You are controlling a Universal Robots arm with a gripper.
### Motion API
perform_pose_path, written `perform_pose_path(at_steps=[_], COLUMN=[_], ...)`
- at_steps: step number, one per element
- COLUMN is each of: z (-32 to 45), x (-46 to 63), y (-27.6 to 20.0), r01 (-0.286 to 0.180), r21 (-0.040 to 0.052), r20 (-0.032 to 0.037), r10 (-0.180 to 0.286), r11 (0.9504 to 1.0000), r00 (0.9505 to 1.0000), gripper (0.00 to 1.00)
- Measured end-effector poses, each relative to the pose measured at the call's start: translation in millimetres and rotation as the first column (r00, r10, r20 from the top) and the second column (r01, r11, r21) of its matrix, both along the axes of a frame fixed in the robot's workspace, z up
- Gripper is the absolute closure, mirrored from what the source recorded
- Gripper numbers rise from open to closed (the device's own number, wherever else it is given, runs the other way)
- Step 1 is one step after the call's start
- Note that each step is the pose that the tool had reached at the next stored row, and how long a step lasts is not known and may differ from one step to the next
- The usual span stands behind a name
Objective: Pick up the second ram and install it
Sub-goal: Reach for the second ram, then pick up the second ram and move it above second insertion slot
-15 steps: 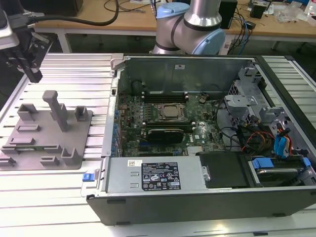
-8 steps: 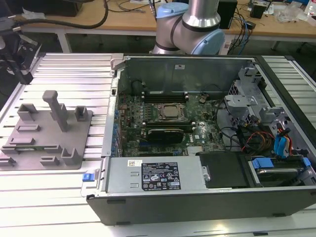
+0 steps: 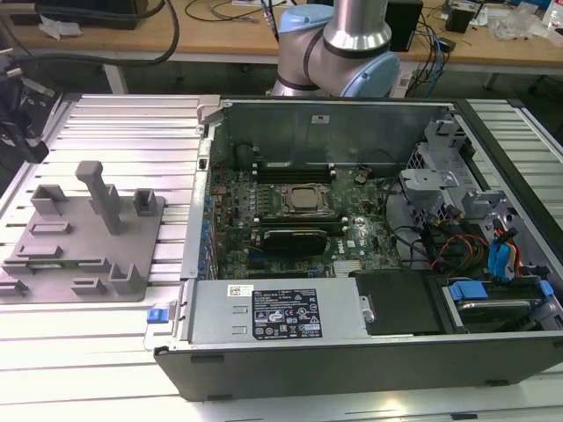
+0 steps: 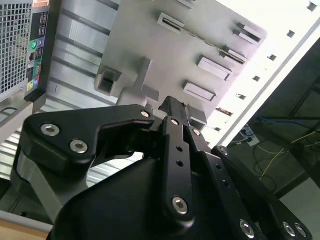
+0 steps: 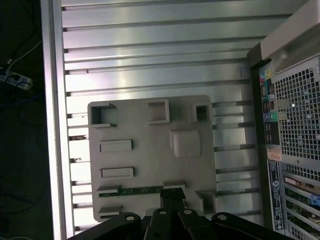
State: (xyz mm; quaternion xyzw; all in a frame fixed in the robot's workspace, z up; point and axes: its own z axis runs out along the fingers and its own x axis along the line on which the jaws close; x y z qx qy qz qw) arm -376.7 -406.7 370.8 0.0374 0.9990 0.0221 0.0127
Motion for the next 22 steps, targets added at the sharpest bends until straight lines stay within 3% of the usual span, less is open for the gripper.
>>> perform_pose_path(at_steps=[15,22], z=[-27.7,-28.3], x=[-19.9,-20.0], y=[-11.8,-11.8], r01=[0.0,0.0], r21=[-0.0005,-0.0005], r20=[-0.0143,-0.0142], r10=[0.0,0.0], r11=[1.0,1.0], r00=[0.9999,0.9999], gripper=[0.92,0.92])
